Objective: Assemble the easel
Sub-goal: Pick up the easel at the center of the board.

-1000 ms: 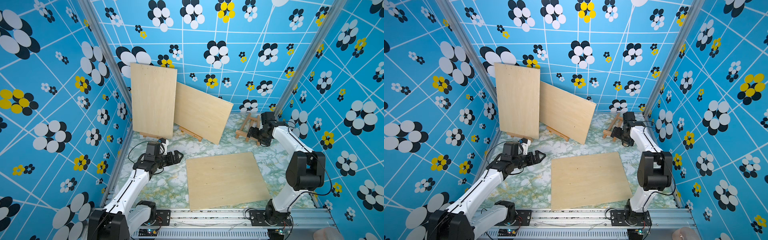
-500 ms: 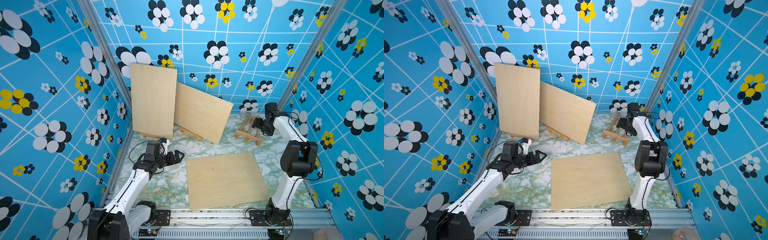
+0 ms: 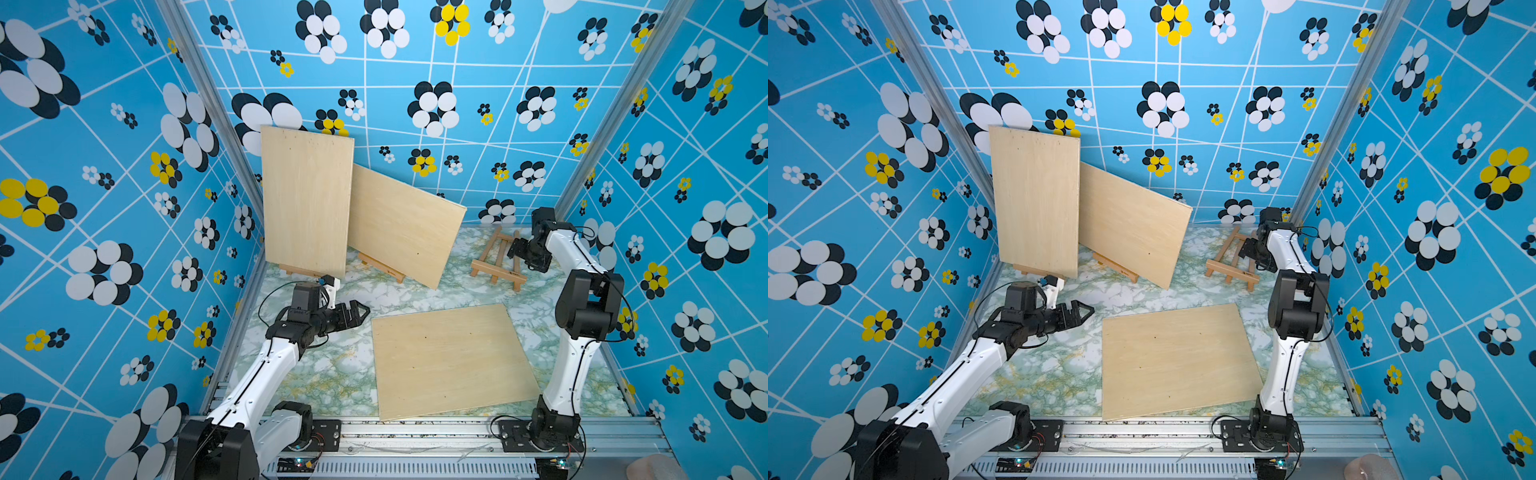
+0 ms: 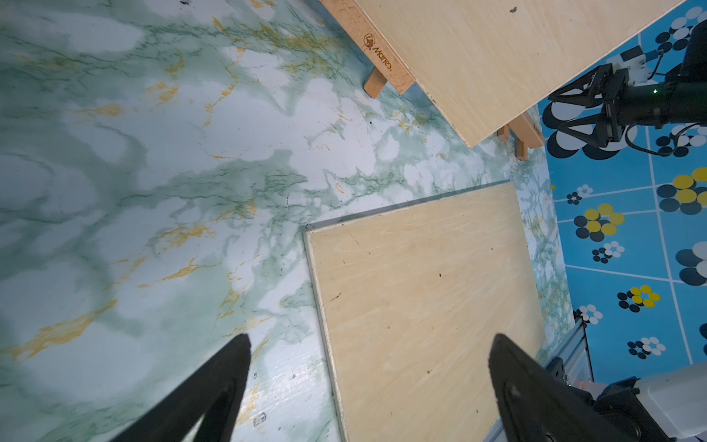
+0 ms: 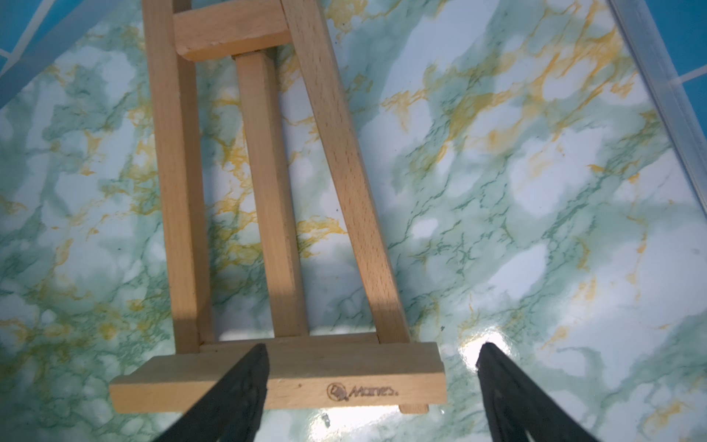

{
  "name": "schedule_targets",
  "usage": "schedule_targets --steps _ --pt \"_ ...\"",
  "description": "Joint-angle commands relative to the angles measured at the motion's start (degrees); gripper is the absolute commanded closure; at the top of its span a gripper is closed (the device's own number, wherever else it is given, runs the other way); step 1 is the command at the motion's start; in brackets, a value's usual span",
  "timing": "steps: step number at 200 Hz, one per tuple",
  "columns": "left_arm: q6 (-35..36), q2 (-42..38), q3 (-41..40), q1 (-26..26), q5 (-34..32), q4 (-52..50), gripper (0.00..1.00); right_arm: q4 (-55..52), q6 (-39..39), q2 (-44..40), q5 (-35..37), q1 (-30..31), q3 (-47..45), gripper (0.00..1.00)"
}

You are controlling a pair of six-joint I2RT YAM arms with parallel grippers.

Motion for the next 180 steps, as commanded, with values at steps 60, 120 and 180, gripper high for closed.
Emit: schedule_targets --steps 60,120,180 --pt "-1.76 1.94 0.16 -2.43 1.52 3.73 0.01 -3.37 -0.93 7.87 0.09 -0.53 7.55 0.14" --pt "-1.2 2.23 -0.03 -4.17 0.63 3.38 0.01 -2.86 -0.27 10.86 -1.42 -0.54 9.35 0.23" --pt "-0.97 2.55 -0.26 -4.56 0.62 3.64 0.01 -2.14 -0.17 12.15 -1.54 -0.63 8.94 0.33"
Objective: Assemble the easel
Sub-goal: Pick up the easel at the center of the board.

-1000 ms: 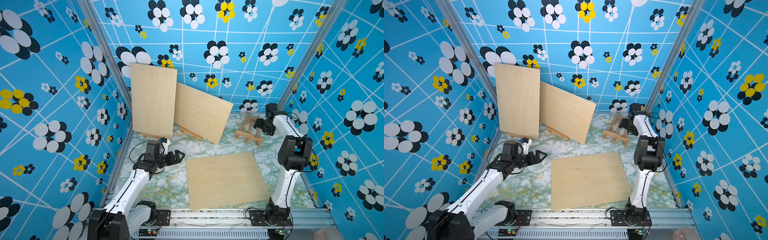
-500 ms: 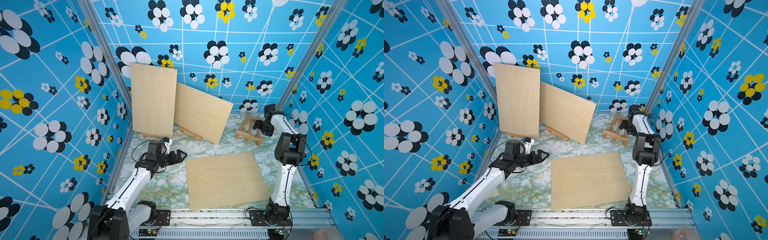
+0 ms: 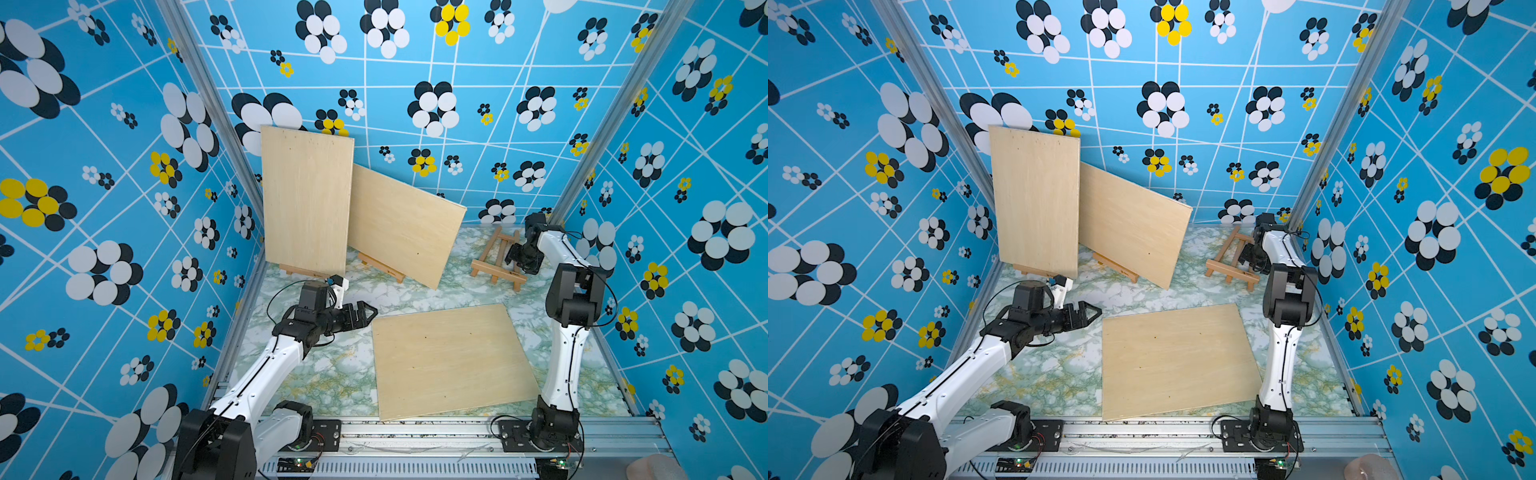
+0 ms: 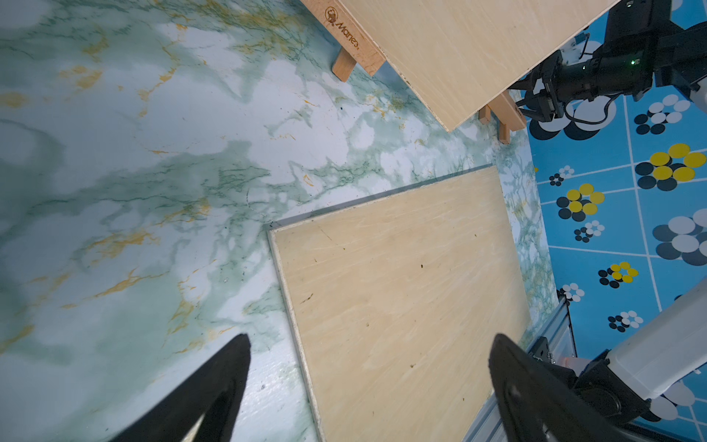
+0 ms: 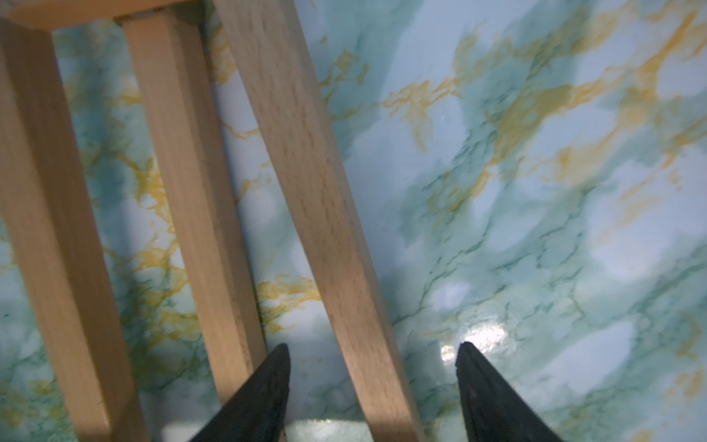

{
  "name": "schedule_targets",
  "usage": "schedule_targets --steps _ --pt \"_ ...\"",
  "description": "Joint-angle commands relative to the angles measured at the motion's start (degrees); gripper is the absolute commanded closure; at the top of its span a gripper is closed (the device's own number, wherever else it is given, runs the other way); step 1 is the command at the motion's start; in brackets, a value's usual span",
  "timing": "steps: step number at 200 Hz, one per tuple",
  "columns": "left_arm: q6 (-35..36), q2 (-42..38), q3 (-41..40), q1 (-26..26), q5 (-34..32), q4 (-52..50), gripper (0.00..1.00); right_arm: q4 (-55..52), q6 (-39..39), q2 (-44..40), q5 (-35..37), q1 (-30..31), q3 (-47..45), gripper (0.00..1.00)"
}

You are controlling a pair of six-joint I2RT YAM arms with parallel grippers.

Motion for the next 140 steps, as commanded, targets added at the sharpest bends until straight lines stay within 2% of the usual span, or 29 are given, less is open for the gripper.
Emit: schedule_targets --steps 1,64,140 --pt "0.5 0.61 -0.26 -0.69 -0.49 0.77 0.01 -0.54 -0.15 1.17 -0.46 -0.32 0.76 0.34" --pt "0.21 0.85 -0.97 -1.49 -0.31 1.46 0.01 0.89 0.04 1.13 -0.38 -0.28 -1.02 0.51" --pt "-0.64 0.31 -1.52 -2.54 -0.64 1.52 0.01 1.48 -0.2 1.9 -0.46 -0.33 -1.89 0.53"
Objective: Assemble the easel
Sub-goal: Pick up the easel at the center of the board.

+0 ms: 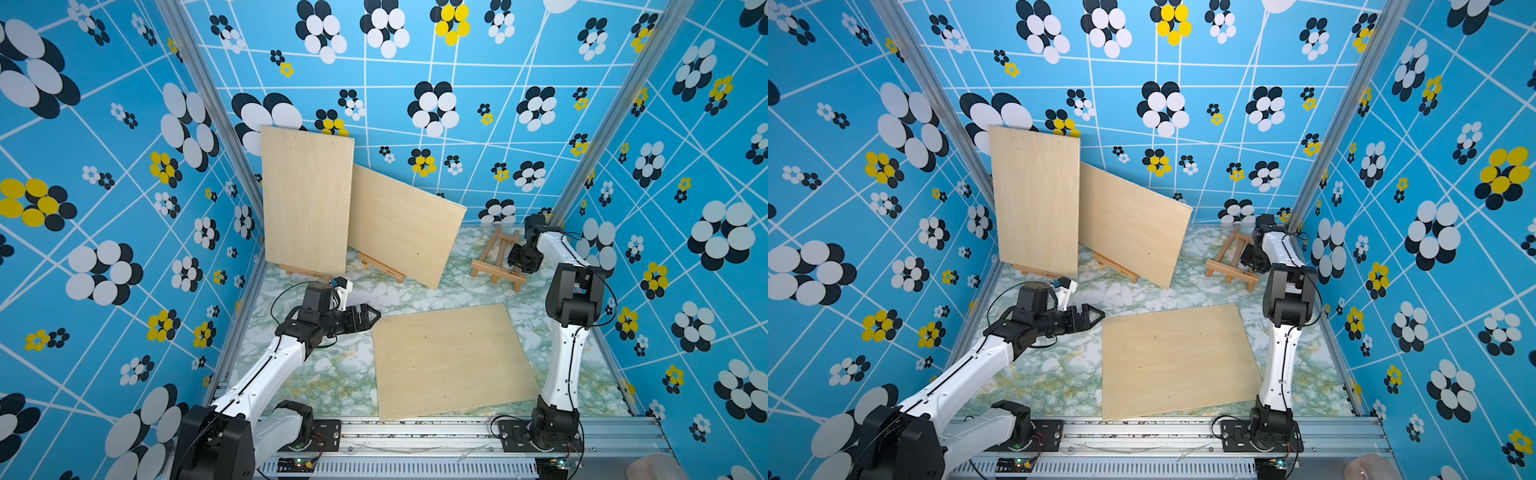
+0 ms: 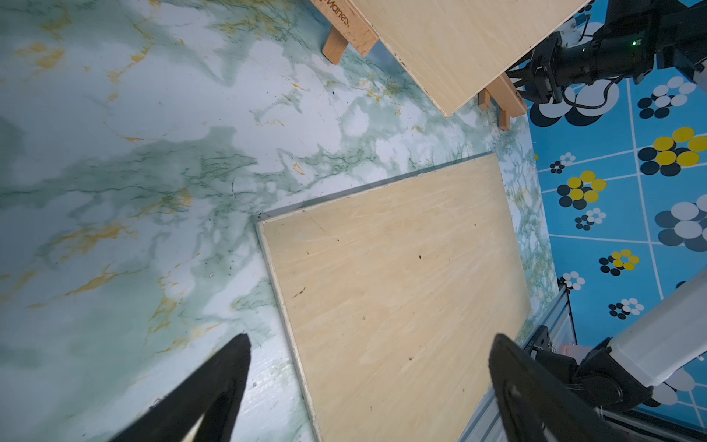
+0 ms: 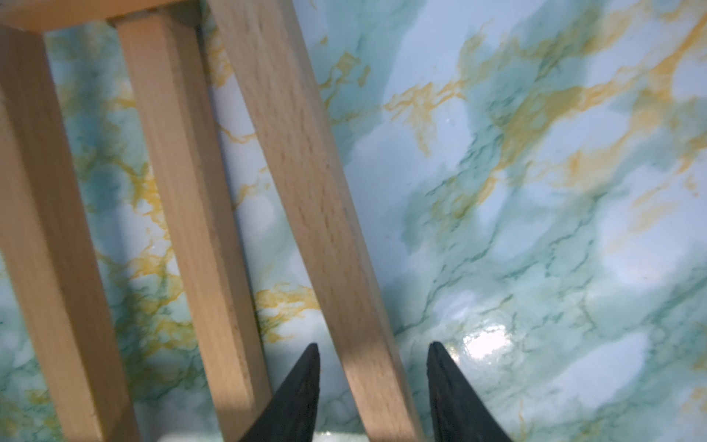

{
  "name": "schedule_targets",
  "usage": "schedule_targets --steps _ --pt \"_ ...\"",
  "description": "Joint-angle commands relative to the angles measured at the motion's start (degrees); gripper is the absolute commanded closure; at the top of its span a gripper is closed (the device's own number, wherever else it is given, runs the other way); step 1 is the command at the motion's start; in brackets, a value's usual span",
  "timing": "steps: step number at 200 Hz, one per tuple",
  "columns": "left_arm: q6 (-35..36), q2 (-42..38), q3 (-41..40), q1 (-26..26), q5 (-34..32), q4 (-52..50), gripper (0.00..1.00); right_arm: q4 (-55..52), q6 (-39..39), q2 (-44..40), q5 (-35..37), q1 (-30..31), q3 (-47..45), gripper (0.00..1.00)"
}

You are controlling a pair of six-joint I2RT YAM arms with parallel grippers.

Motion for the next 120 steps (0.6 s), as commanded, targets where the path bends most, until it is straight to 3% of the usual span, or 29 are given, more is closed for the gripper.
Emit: schedule_targets --steps 1,21,60,97,120 --pt "-0.63 -0.19 -0.8 -0.64 -0.49 0.93 0.01 -0.02 -0.22 1.75 -0.44 -0.32 -0.78 0.53" --pt "-0.96 -0.49 -0.91 -0.93 -0.67 0.85 0.01 0.24 -0.1 2.19 -0.73 -0.32 -0.78 0.54" --pt "-1.3 -0.19 -0.62 -1.4 -1.04 0.85 0.01 0.84 0.03 2.56 -1.23 -0.36 -1.13 0.7" --pt "-1.62 0.23 -0.29 -2.03 -1.28 1.11 0.01 0.53 -0.5 1.03 0.33 -0.32 -1.55 0.95" --pt "-1.82 0.1 -0.07 -2.63 -1.47 1.19 0.01 3.8 0.58 -4.01 2.96 -0.23 -6.2 1.0"
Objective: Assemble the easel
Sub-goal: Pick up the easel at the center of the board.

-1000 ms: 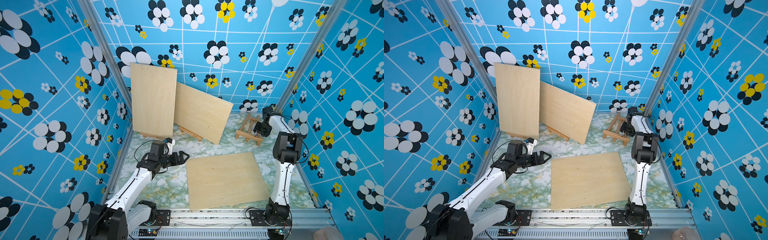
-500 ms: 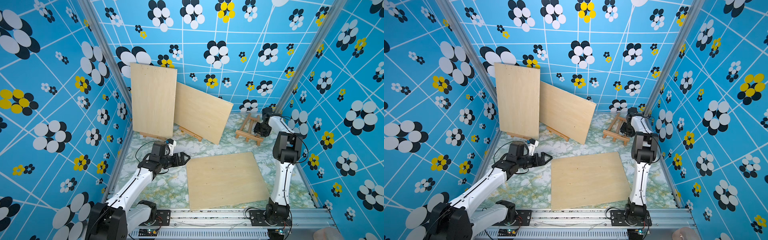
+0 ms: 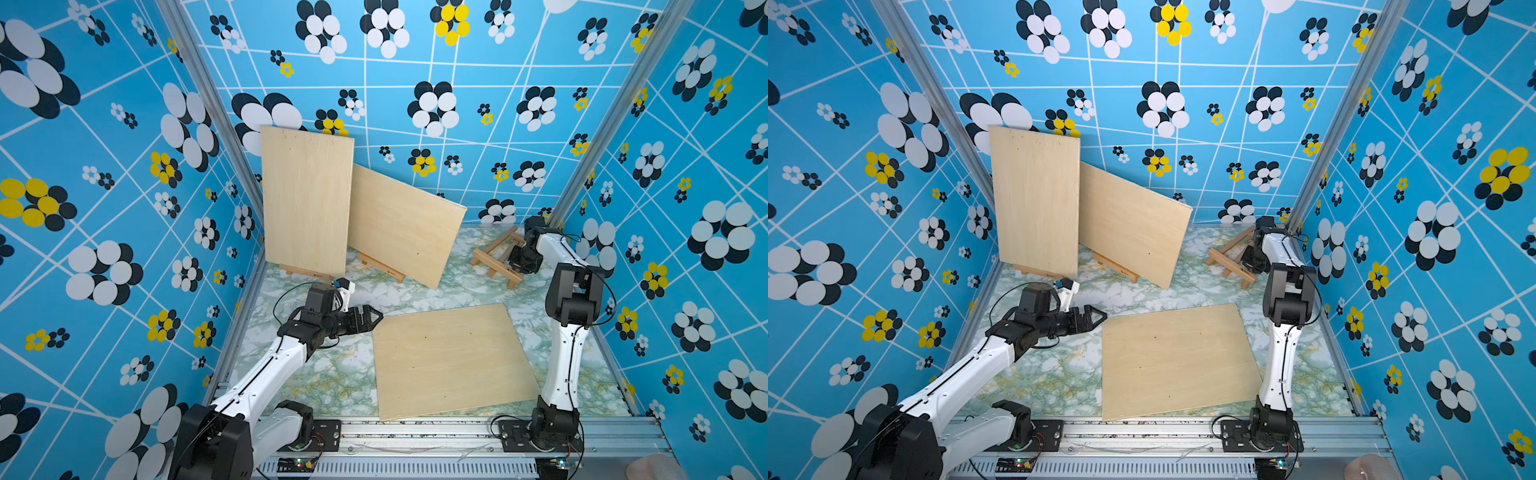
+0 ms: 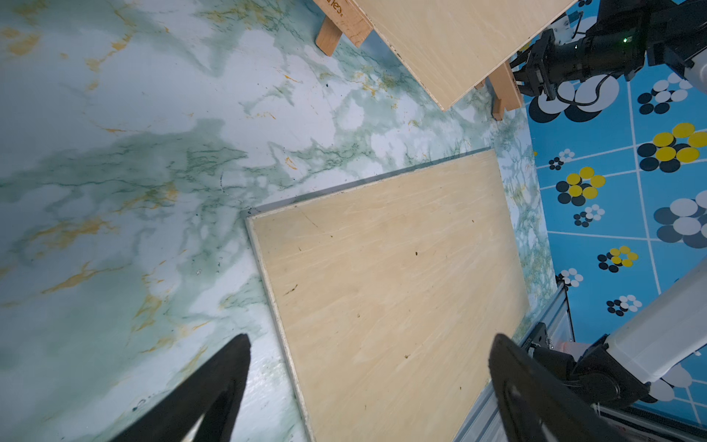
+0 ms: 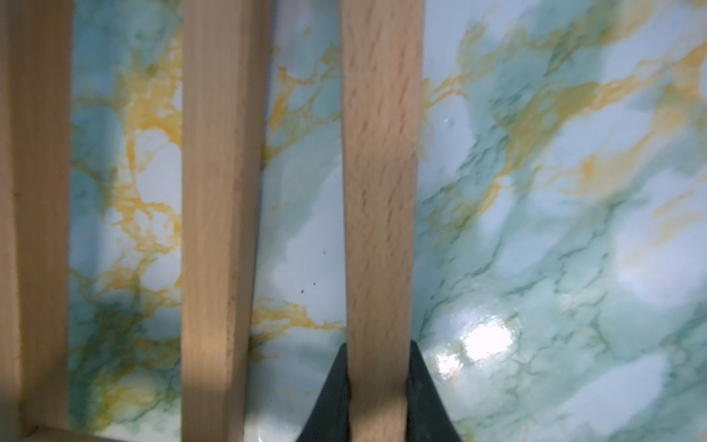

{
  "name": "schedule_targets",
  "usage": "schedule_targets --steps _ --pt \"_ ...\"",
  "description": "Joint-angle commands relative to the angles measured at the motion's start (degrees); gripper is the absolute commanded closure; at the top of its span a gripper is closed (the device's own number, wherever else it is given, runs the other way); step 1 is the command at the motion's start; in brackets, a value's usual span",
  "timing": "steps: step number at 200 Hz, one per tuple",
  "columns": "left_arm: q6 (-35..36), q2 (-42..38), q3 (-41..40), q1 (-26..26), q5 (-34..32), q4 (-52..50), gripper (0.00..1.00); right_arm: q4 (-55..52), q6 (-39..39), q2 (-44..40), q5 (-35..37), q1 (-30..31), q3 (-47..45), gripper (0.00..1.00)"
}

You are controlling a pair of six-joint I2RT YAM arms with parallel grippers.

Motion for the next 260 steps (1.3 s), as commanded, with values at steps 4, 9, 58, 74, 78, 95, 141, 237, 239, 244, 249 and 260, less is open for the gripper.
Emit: schedule_targets --steps 4,9,58,74,78,95,141,237,239,244,249,260 --pt "-0.43 0.05 0.06 -0.92 -0.66 0.65 0.01 2.47 1.02 -5.47 3.14 0.04 -5.76 1.0" --pt "-0.54 -0.07 0.13 -1.02 -0.74 0.65 0.01 3.35 1.38 -6.82 3.8 0.08 -7.32 1.0" --pt "-1.22 -1.31 1.91 -3.72 -2.41 -0.47 0.01 9.54 3.83 -24.46 10.78 2.34 -19.76 1.0" --pt "-1.74 -2.25 1.88 -4.57 -3.11 -0.5 0.01 10.75 4.56 -29.14 13.19 2.85 -22.14 1.0" --pt "-1.83 -2.45 1.93 -4.81 -3.23 -0.44 0.01 11.17 4.72 -30.17 13.62 2.97 -22.21 1.0" --pt "-2.56 -3.04 1.66 -5.67 -3.77 -0.23 0.01 12.69 5.36 -33.79 15.67 3.5 -26.0 1.0" --pt "-3.28 -4.33 2.27 -7.97 -5.71 -1.58 0.01 20.95 4.22 -39.88 21.58 4.22 -31.8 1.0" --pt "-3.9 -4.95 3.28 -9.52 -8.0 -4.56 0.01 35.75 -0.46 -37.9 27.98 4.54 -38.8 1.0" --pt "-3.93 -4.86 3.28 -9.52 -8.0 -4.5 0.01 36.17 -0.63 -37.92 28.23 4.56 -38.97 1.0" --pt "-3.94 -4.62 3.31 -9.53 -7.94 -4.37 0.01 37.13 -1.09 -37.95 28.83 4.92 -39.5 1.0" --pt "-3.97 -4.33 3.41 -9.65 -7.92 -4.15 0.01 38.16 -1.55 -37.89 29.43 5.12 -40.0 1.0" --pt "-4.13 -3.66 3.39 -9.86 -7.78 -3.69 0.01 39.58 -2.62 -37.43 30.48 5.54 -40.56 1.0"
